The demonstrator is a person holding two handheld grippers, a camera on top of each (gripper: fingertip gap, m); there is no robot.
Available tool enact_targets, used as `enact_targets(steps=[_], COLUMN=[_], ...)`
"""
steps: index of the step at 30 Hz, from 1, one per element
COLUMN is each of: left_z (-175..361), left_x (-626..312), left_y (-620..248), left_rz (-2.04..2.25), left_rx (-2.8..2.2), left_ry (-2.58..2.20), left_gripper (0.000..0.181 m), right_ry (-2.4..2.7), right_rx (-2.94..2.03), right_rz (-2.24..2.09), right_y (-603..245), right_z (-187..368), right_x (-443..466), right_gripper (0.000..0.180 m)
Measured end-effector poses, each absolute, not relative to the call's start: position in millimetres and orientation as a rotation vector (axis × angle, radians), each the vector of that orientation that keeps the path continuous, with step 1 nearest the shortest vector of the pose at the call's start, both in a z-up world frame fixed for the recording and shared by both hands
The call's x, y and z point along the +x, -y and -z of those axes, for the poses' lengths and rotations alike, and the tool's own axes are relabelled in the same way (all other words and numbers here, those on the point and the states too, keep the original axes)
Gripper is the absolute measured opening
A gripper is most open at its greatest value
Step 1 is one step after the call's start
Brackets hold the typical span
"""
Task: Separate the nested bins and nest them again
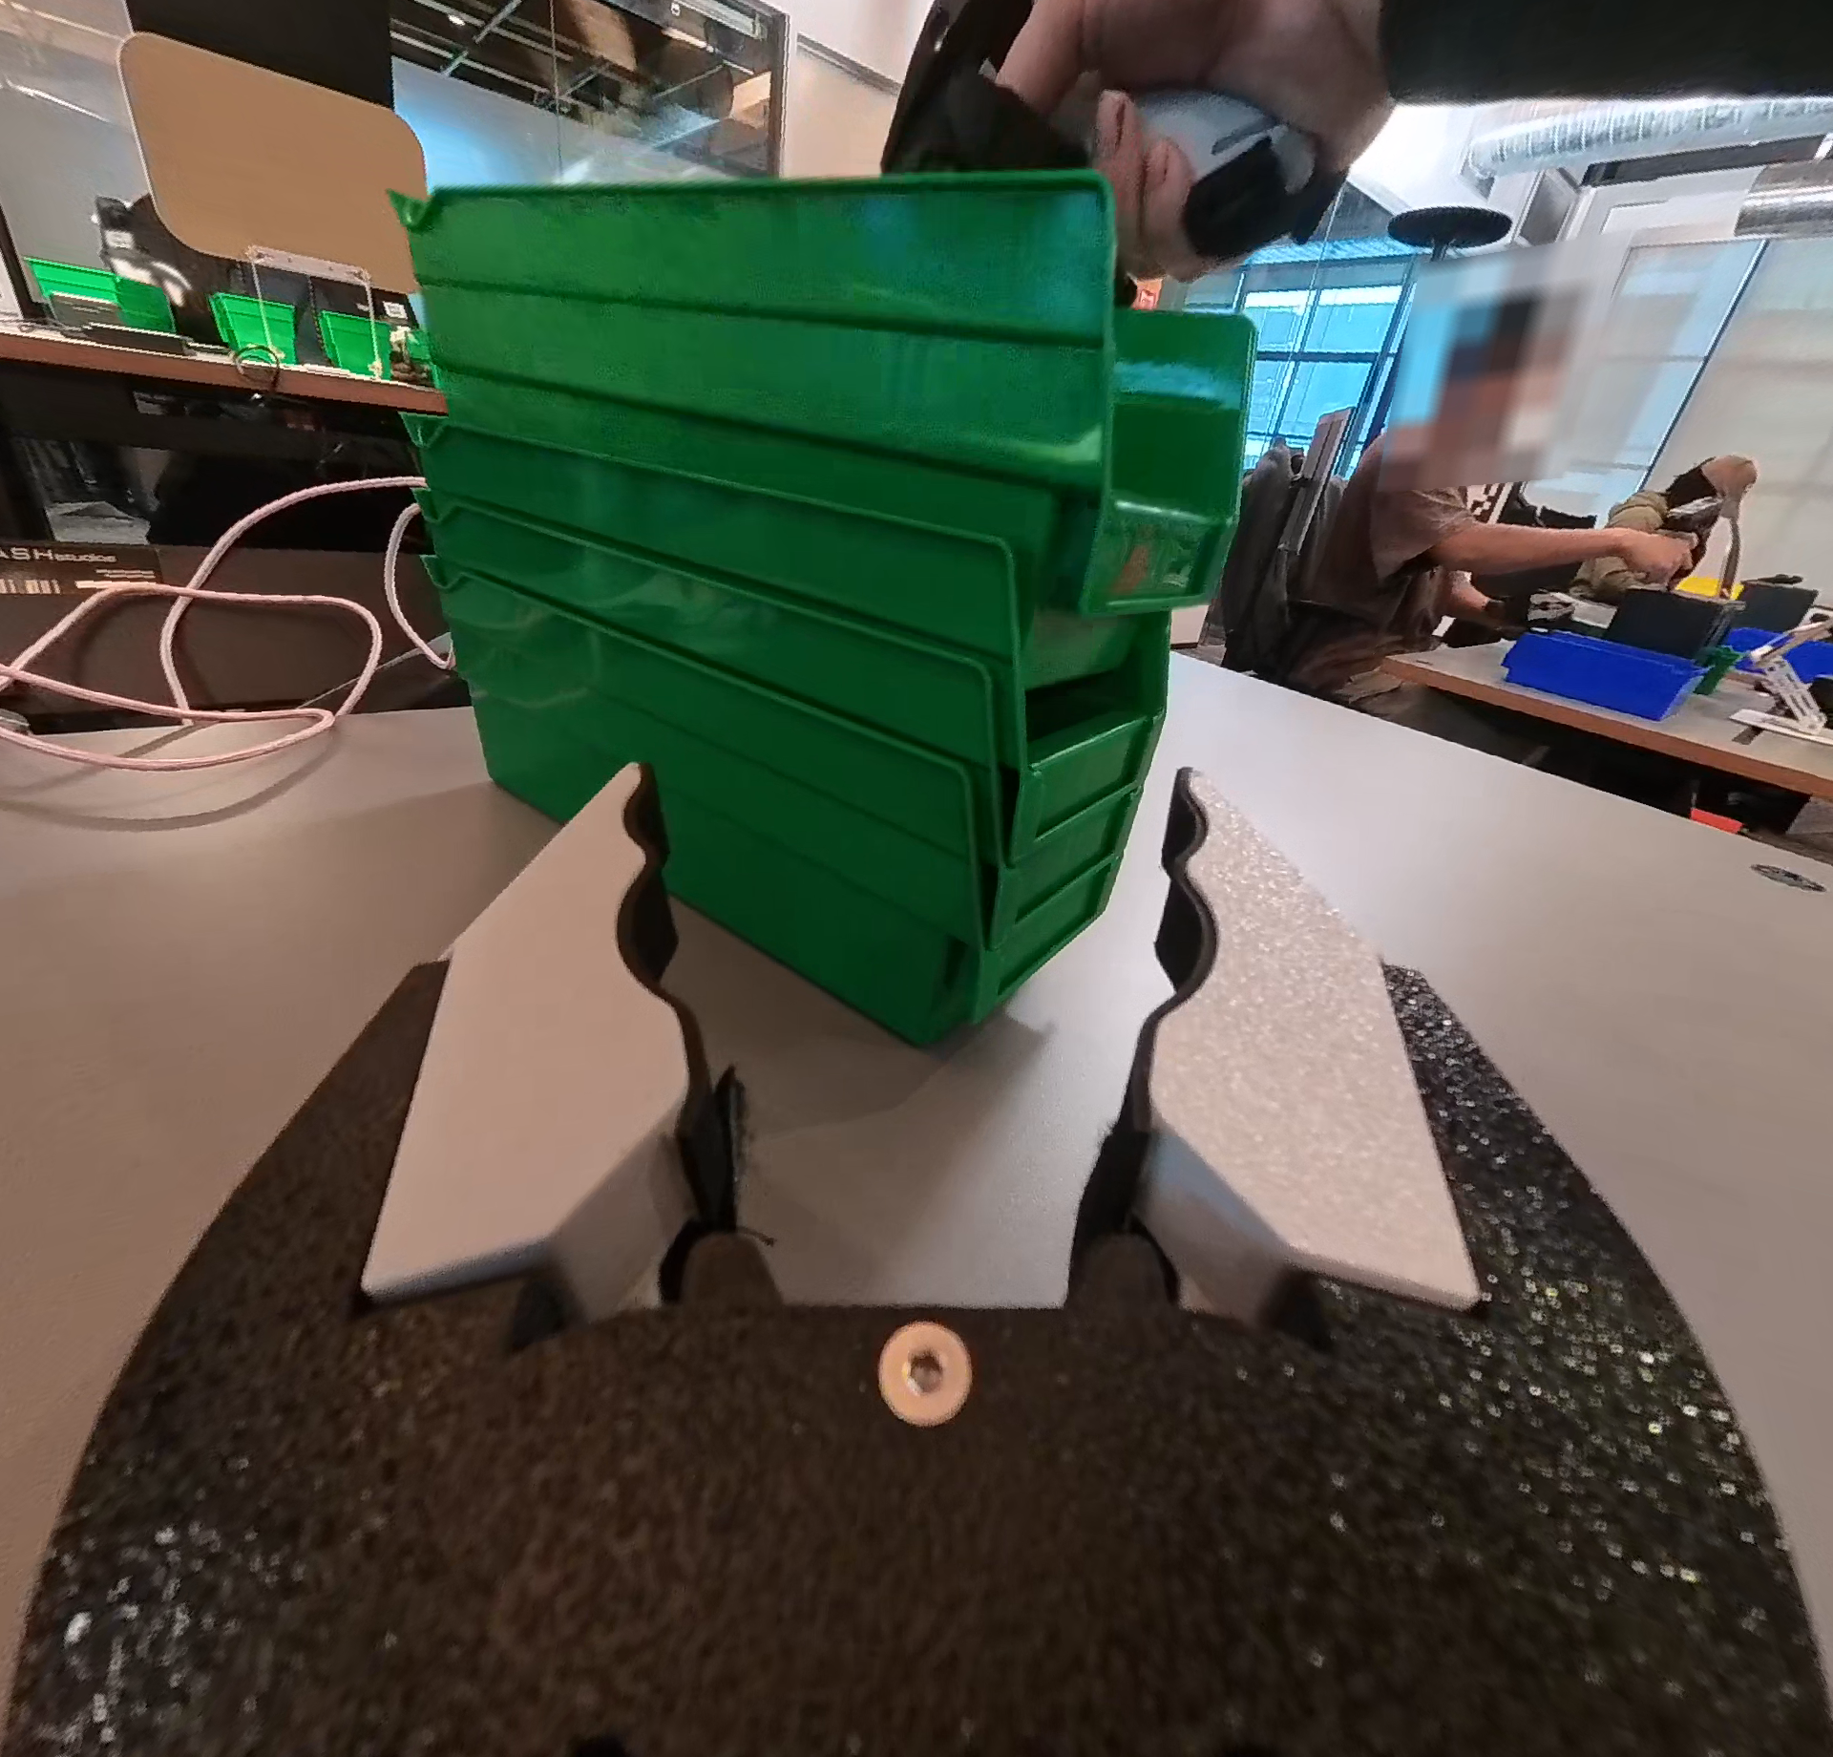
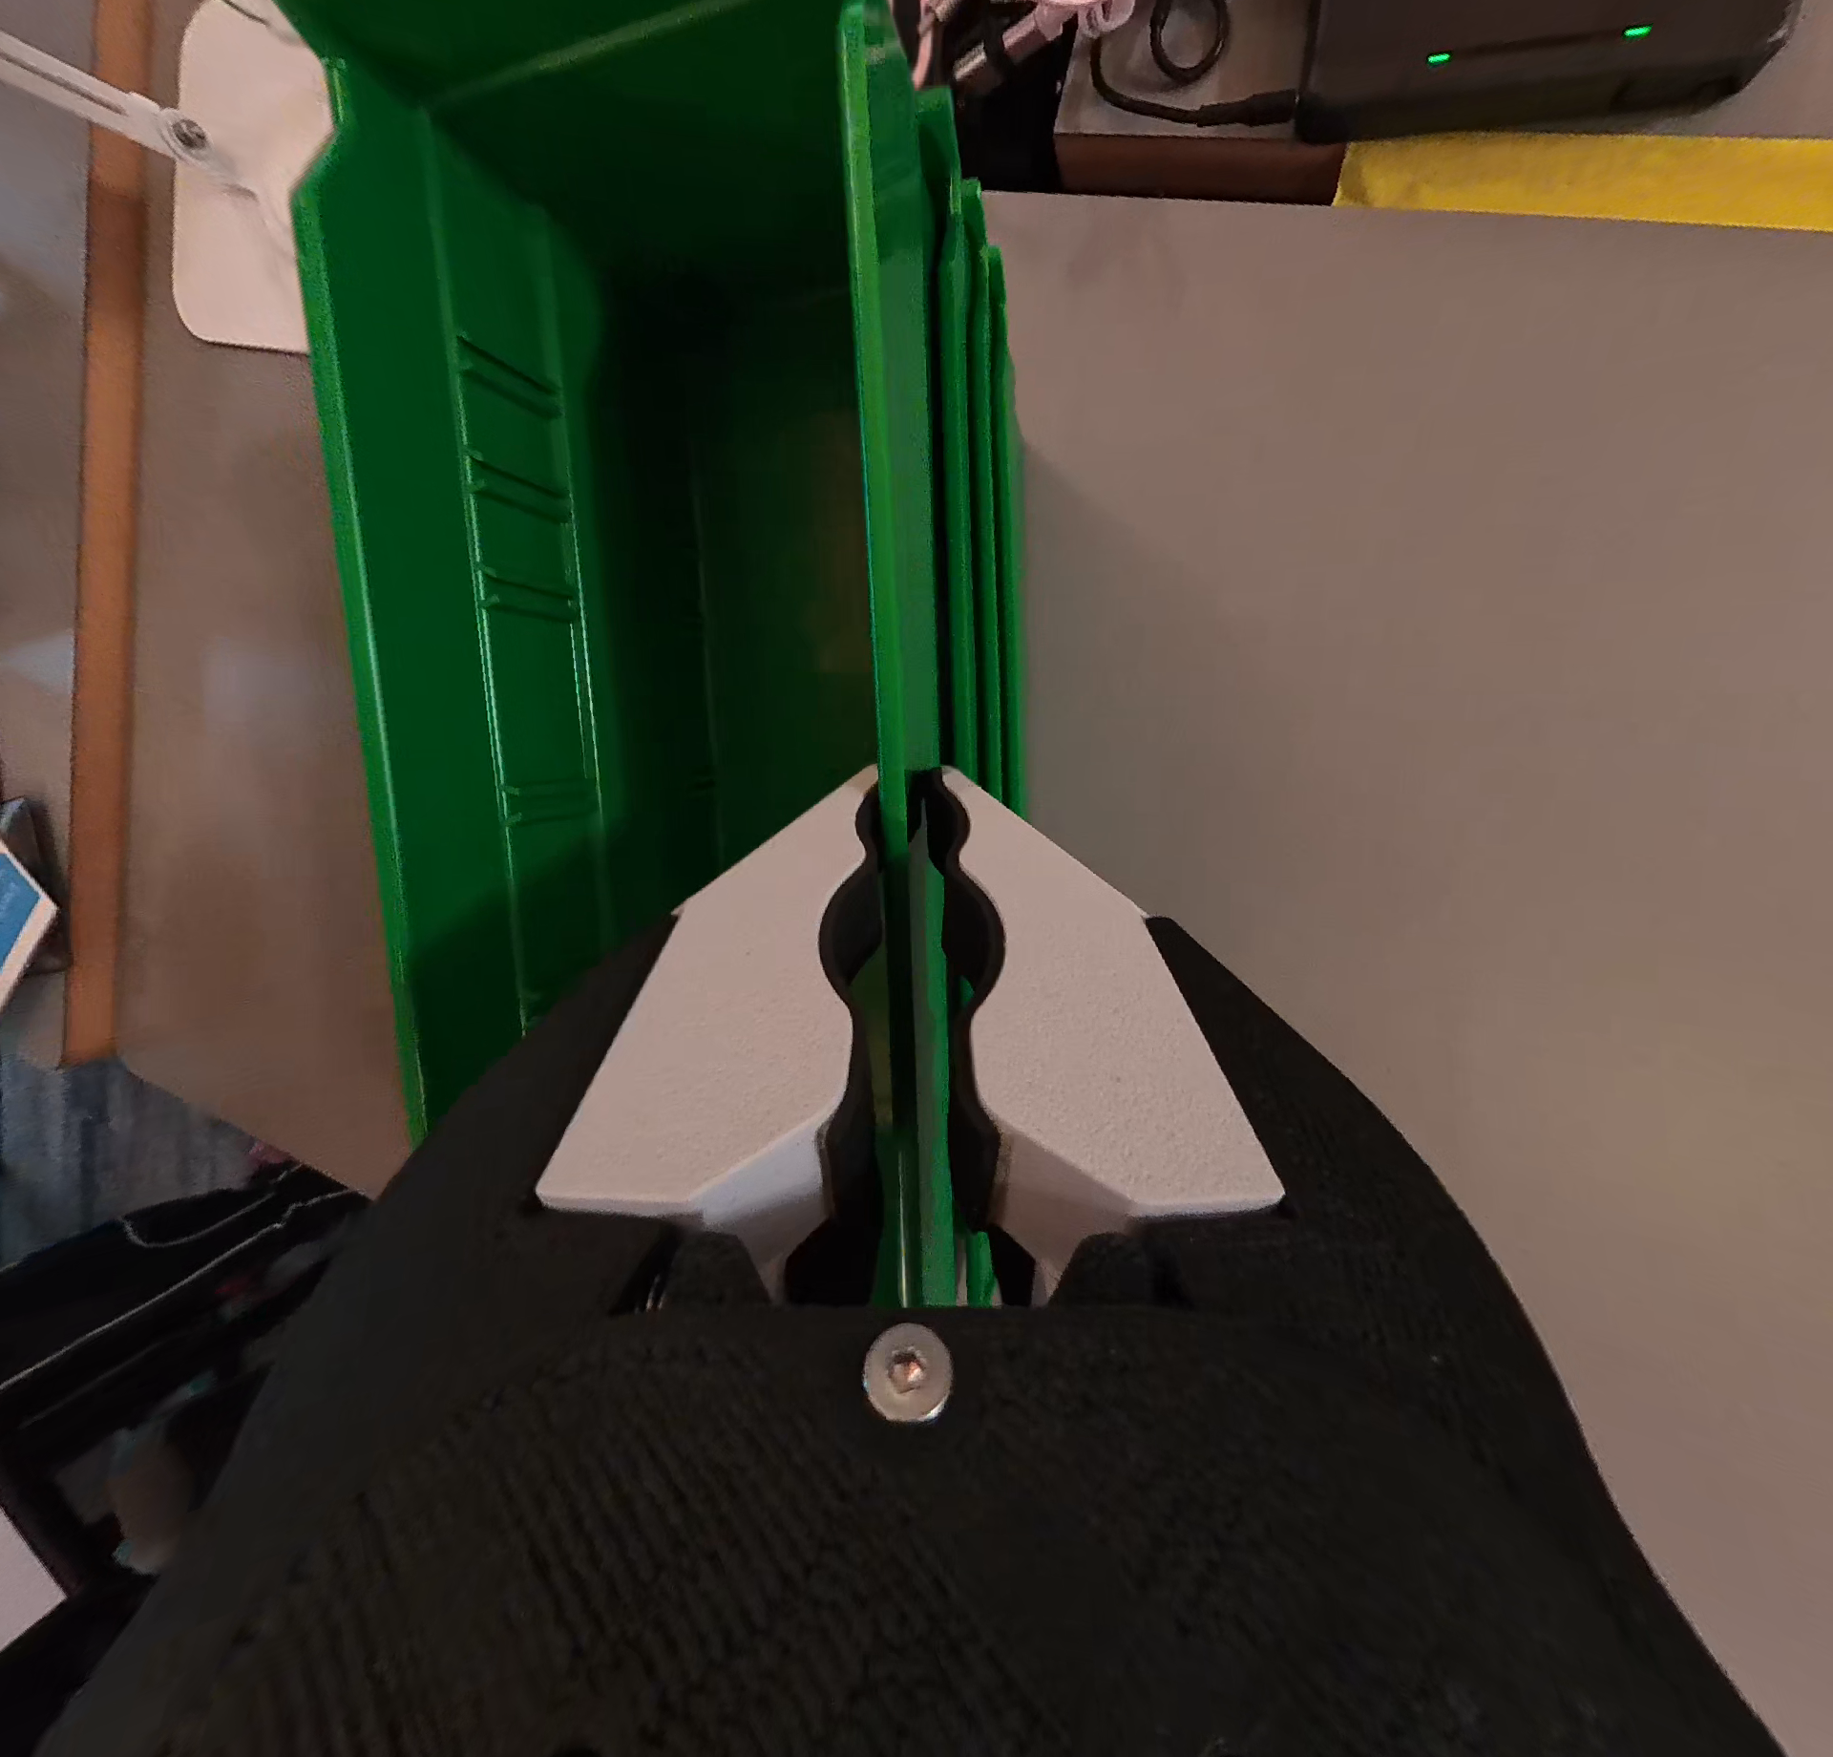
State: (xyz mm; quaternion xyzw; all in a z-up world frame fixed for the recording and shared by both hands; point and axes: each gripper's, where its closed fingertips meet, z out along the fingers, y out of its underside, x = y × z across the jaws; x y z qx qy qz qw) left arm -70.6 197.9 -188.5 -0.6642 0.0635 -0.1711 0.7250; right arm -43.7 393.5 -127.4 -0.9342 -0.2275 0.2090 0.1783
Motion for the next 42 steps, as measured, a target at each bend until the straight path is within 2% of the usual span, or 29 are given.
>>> enact_targets(steps=[18, 20, 28, 31, 34, 37, 42], left_z=[189.2, 189.4, 188.6, 187.1, 185.8, 184.3, 179.8], left_x=[-69.5, -69.9, -71.7, -76.1, -83.8, -91.1, -100.4], left_y=[-197.9, -198.0, -197.6, -197.3, -197.7, -196.8, -194.3], left_rz=[0.376, 0.375, 0.367, 0.366, 0.362, 0.349, 0.319], left_rx=[-1.470, -1.470, -1.466, -1.457, -1.446, -1.431, -1.395], left_ry=[-0.145, -0.144, -0.139, -0.117, -0.071, -0.035, 0.008], left_gripper=[0.099, 0.099, 0.100, 0.100, 0.102, 0.100, 0.098], right_ry=[0.654, 0.662, 0.772, 0.837, 0.818, 0.747, 0.657], right_rx=[-2.629, -2.616, -2.212, -1.891, -1.595, -1.376, -1.107], right_rz=[-0.509, -0.525, -0.485, -0.452, -0.405, -0.364, -0.298], right_y=[-393.2, -393.1, -413.2, -407.6, -396.0, -383.1, -371.8], right_z=[144.3, 140.7, 50.2, 9.9, -4.7, 13.2, 89.1], right_x=[-49.2, -51.6, -52.1, -38.8, -5.3, 40.8, 106.7], right_gripper=[0.004, 0.012, 0.054, 0.055, 0.053, 0.046, 0.035])
